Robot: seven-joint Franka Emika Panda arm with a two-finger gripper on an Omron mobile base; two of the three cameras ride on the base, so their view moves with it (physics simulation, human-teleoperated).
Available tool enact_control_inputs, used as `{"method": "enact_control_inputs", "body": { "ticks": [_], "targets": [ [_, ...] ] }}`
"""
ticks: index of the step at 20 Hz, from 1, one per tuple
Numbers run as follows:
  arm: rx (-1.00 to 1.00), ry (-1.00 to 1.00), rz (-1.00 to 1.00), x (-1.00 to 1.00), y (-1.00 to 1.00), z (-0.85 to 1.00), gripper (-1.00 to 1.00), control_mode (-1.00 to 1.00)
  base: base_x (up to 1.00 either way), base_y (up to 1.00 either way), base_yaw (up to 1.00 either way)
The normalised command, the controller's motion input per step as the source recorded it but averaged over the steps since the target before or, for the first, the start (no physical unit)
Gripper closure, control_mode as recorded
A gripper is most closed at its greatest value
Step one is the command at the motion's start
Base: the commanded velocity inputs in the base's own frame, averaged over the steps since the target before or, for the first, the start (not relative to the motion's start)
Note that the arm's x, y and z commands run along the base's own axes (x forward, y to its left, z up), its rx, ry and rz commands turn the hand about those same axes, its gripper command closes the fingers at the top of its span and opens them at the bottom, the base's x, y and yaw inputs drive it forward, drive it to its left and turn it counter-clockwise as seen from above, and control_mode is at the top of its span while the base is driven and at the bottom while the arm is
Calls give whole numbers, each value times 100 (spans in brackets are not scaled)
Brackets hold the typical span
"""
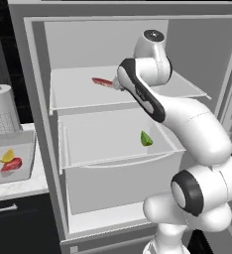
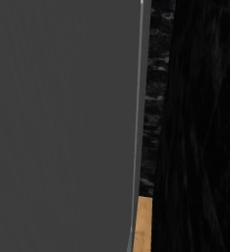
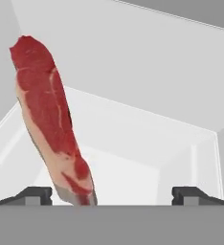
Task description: Place one lemon wedge and one steak in each tupperware on the nearby counter, to pack two identical lunches.
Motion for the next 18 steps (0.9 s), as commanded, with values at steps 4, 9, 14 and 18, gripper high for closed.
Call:
{"method": "enact_control_inputs", "body": {
  "ticks": [4, 9, 14, 18],
  "targets": [
    [2, 0, 1, 42, 22, -14, -100, -100, 0, 0, 0],
    [2, 0, 1, 59, 14, -25, -100, -100, 0, 0, 0],
    [7, 4, 8, 2, 28, -79, 100, -100, 0, 0, 0],
    [1, -3, 11, -9, 11, -87, 100, -100, 0, 0, 0]
  ]
}}
